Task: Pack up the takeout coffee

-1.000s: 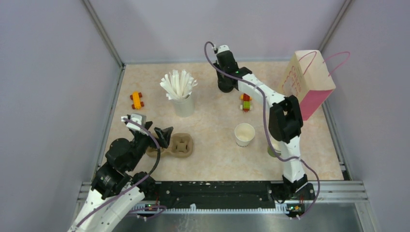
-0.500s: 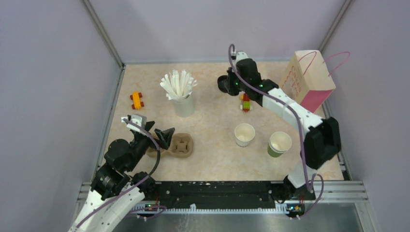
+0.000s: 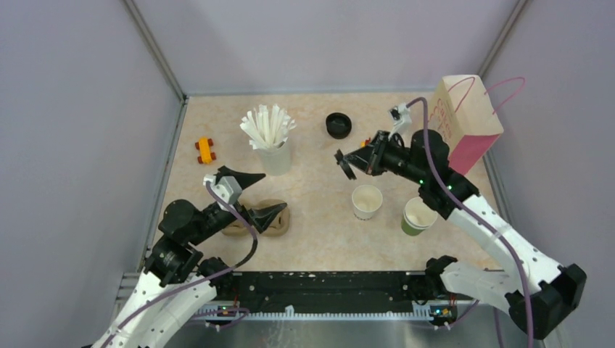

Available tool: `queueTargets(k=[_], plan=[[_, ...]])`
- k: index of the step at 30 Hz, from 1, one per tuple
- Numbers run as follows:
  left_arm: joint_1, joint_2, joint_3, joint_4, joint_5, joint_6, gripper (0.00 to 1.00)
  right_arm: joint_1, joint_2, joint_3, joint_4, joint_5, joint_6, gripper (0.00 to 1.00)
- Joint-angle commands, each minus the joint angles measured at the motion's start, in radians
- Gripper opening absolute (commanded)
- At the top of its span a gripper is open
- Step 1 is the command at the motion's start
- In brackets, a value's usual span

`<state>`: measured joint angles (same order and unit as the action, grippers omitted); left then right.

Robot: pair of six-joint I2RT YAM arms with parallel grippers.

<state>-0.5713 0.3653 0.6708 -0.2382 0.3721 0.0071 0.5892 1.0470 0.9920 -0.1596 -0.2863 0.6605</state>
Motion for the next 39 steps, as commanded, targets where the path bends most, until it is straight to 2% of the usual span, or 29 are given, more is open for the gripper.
queueTargets(k=[1,7,10,14,18,20,23,26,28,31,34,37,39], plan=[[-0.001,0.084,0.000,0.268,0.122,0.025,0.99,0.011,-0.132,-0.067,0.074,-0.115,0.134,0.00],[-0.001,0.216,0.014,0.375,0.162,0.044,0.99,0.011,-0.242,-0.075,-0.020,-0.141,0.156,0.00],[-0.001,0.267,0.026,0.358,0.094,-0.016,0.99,0.011,-0.290,-0.102,-0.078,-0.078,0.117,0.00],[-0.002,0.302,0.049,0.276,-0.010,-0.128,0.99,0.014,-0.240,-0.070,-0.248,-0.040,-0.011,0.02],[-0.001,0.369,0.115,0.032,-0.064,-0.156,0.97,0.069,-0.236,-0.095,-0.314,0.068,-0.046,0.21],[-0.002,0.409,0.133,-0.055,-0.052,-0.162,0.95,0.078,-0.263,-0.111,-0.319,0.102,-0.048,0.36],[-0.007,0.468,0.145,-0.131,-0.022,-0.168,0.90,0.078,-0.298,-0.123,-0.327,0.152,-0.050,0.48],[-0.054,0.520,0.137,-0.178,-0.058,-0.159,0.93,0.078,-0.335,-0.120,-0.334,0.197,-0.052,0.60],[-0.102,0.554,0.139,-0.219,-0.142,-0.152,0.99,0.078,-0.353,-0.115,-0.344,0.212,-0.070,0.65],[-0.131,0.559,0.157,-0.267,-0.261,-0.131,0.99,0.079,-0.347,-0.121,-0.353,0.191,-0.089,0.72],[-0.132,0.483,0.201,-0.283,-0.334,-0.095,0.99,0.112,-0.311,-0.150,-0.352,0.177,-0.081,0.76],[-0.131,0.366,0.212,-0.236,-0.360,-0.058,0.99,0.236,-0.254,-0.151,-0.343,0.273,-0.074,0.76],[-0.131,0.281,0.201,-0.185,-0.390,-0.036,0.99,0.365,-0.191,-0.119,-0.347,0.372,-0.077,0.76]])
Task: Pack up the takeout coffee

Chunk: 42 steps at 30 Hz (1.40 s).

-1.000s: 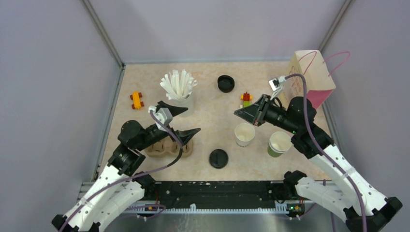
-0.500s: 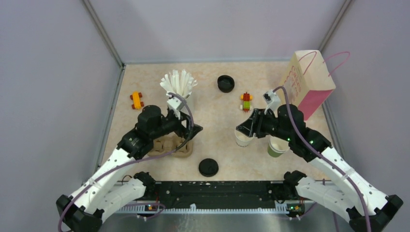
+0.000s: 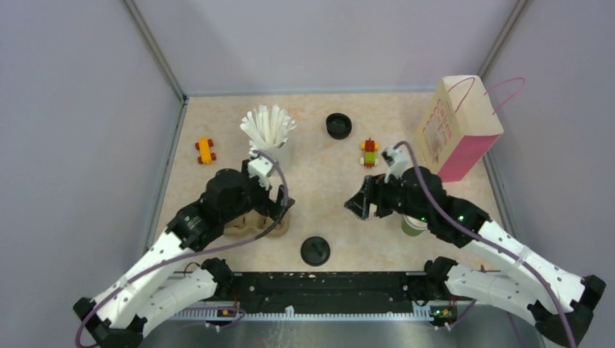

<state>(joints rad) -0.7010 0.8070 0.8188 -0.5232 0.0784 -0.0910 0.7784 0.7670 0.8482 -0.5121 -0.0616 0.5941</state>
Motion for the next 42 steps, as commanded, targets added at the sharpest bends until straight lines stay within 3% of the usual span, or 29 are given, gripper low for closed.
queueTargets(k=[1,7,13,19,23,29,42], plan=[[-0.002,-0.198,0.050,0.111,-0.103,0.070,0.99,0.228,0.135,0.042,0.002,0.193,-0.016,0.76],[-0.002,-0.398,0.042,0.115,-0.113,0.052,0.99,0.388,0.341,0.064,0.052,0.306,0.009,0.78],[-0.002,-0.614,-0.127,0.182,-0.149,0.105,0.99,0.498,0.580,0.116,0.116,0.360,0.009,0.81],[-0.003,-0.733,-0.195,0.167,-0.256,0.123,0.99,0.594,0.790,0.206,0.119,0.462,-0.007,0.85],[-0.002,-0.788,-0.180,0.161,-0.250,0.110,0.99,0.618,0.878,0.243,0.134,0.487,-0.015,0.86],[-0.002,-0.789,-0.157,0.133,-0.263,0.096,0.99,0.634,0.944,0.272,0.134,0.534,-0.014,0.87],[-0.001,-0.790,-0.138,0.117,-0.252,0.094,0.99,0.633,0.922,0.209,0.132,0.536,0.016,0.88]])
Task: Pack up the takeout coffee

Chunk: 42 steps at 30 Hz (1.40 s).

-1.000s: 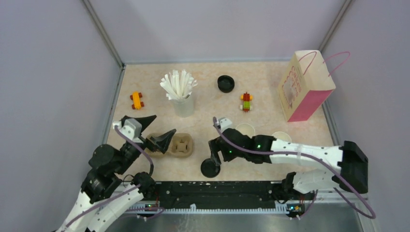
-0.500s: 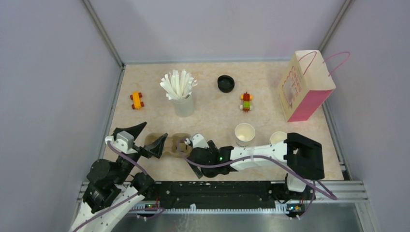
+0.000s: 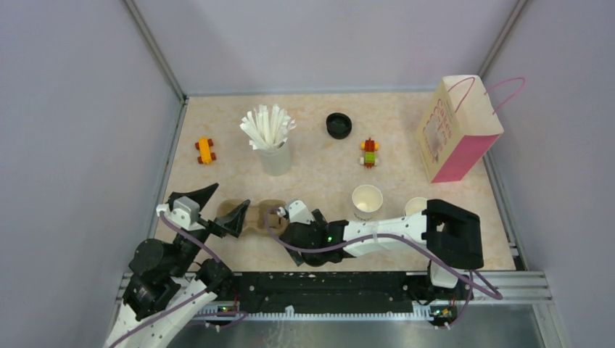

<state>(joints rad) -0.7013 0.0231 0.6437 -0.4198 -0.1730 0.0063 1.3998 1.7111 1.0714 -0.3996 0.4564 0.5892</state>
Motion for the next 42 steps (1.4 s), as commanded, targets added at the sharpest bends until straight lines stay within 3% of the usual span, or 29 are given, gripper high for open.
queueTargets(k=[1,16,22,42], plan=[[-0.001,-0.006,0.038,0.011,-0.001,-0.003,0.99,0.012,-0.023,-0.021,0.026,0.015,0.022,0.88],[0.000,-0.005,0.039,0.011,0.013,-0.003,0.99,0.008,-0.032,-0.071,0.038,0.014,0.038,0.84],[-0.001,-0.005,0.035,0.017,0.015,-0.003,0.99,0.008,-0.021,-0.058,0.014,0.015,0.040,0.77],[0.000,-0.005,0.005,0.051,0.020,-0.003,0.99,-0.007,-0.222,-0.038,-0.097,0.061,0.022,0.74]])
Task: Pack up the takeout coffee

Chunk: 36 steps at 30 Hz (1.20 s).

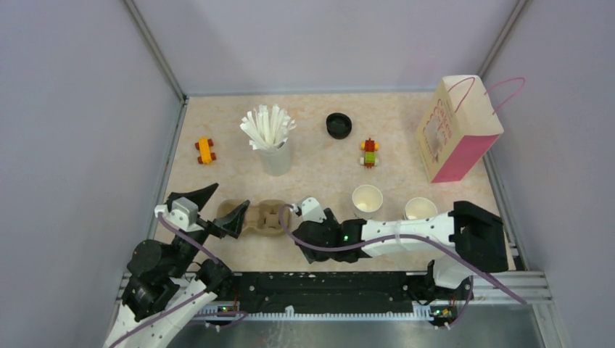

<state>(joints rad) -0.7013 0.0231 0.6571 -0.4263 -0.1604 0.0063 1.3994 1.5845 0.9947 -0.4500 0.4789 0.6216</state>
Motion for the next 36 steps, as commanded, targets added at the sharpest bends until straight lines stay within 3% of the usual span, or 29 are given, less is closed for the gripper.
queueTargets(k=[1,10,20,29,36], plan=[[0.000,-0.002,-0.018,0.072,-0.004,0.005,0.99,-0.013,-0.112,0.042,-0.059,0.040,-0.018,0.74],[-0.001,0.174,0.048,0.075,0.045,-0.072,0.99,-0.162,-0.316,0.091,-0.230,0.082,-0.056,0.74],[0.000,0.541,0.146,0.051,0.290,-0.142,0.99,-0.436,-0.480,0.054,-0.294,0.008,-0.142,0.74],[0.000,0.739,0.140,0.152,0.438,-0.195,0.99,-0.603,-0.486,0.057,-0.272,-0.096,-0.213,0.74],[-0.002,0.707,0.096,0.185,0.394,-0.197,0.99,-0.615,-0.407,0.083,-0.302,-0.168,-0.226,0.74]])
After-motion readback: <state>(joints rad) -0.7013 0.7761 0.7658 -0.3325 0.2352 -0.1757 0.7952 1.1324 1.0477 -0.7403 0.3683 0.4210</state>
